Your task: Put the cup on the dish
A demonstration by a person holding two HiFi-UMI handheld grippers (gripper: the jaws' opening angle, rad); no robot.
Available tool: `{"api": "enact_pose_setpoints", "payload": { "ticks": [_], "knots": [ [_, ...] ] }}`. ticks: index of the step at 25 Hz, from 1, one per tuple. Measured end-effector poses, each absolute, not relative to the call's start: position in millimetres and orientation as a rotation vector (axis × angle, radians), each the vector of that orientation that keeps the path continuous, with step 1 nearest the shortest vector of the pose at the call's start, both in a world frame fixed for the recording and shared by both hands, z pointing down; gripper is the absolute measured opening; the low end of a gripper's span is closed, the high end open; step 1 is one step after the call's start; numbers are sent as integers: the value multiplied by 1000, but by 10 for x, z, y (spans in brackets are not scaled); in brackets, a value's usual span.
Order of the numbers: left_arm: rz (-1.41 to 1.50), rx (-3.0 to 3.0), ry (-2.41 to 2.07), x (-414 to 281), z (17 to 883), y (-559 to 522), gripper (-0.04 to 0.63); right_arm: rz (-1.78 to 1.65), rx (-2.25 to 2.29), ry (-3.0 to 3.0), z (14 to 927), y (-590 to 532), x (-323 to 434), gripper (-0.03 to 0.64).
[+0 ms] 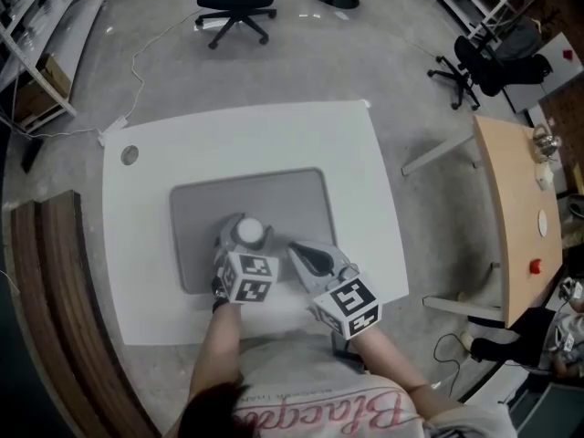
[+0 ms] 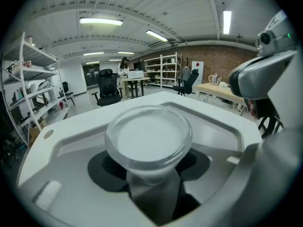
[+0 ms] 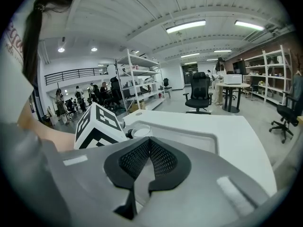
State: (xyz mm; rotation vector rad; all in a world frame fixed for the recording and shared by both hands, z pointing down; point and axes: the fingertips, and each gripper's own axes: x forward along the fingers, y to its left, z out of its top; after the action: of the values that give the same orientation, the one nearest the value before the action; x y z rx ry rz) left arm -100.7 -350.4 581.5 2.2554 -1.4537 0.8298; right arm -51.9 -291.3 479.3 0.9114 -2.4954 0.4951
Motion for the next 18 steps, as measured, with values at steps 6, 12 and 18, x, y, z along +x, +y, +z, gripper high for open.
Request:
{"api": "enact_pose_setpoints", "payload": {
  "ticks": [6,12,18],
  "knots": [
    [849,2214,-1426,-1026,5911,-3535,252,502,912,-2486,4770,-2872,-539,2],
    [876,2209,-1423,-999,5965,-3592,249,494,921,-2483,4759,-2825,-466,2],
    [807,2167,-1493,-1105,5949,-3643,351,476,923,-2495,4696,-2737,-417,2]
  ]
}}
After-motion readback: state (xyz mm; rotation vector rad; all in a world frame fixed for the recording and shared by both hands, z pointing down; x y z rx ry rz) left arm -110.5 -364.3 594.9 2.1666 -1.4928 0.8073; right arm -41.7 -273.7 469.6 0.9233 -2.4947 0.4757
